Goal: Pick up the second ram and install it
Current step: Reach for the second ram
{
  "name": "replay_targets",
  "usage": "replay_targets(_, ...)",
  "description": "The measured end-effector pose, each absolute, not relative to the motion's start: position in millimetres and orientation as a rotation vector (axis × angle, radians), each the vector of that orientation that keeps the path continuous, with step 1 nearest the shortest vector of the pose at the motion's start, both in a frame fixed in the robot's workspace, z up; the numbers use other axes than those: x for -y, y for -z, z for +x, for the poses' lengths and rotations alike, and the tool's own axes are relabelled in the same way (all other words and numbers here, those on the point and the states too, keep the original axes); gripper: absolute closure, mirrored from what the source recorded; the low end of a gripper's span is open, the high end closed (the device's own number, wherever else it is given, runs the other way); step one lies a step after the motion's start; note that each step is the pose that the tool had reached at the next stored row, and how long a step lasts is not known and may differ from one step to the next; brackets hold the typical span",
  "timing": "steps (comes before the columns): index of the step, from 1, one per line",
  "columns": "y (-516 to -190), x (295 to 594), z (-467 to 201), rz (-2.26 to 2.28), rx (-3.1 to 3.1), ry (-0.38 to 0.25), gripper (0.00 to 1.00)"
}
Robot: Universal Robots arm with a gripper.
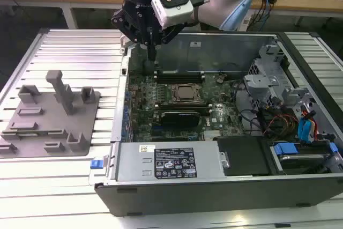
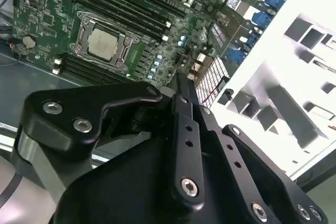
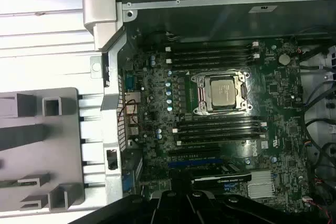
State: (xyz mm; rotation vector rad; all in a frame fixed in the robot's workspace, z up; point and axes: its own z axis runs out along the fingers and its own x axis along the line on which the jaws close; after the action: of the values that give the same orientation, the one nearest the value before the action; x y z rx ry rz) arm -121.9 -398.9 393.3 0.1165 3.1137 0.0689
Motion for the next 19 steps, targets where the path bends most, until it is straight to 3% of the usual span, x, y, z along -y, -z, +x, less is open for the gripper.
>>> replay_targets(19, -393.1, 398.9, -155.6, 0.116, -3.113, -0.069, 0.92)
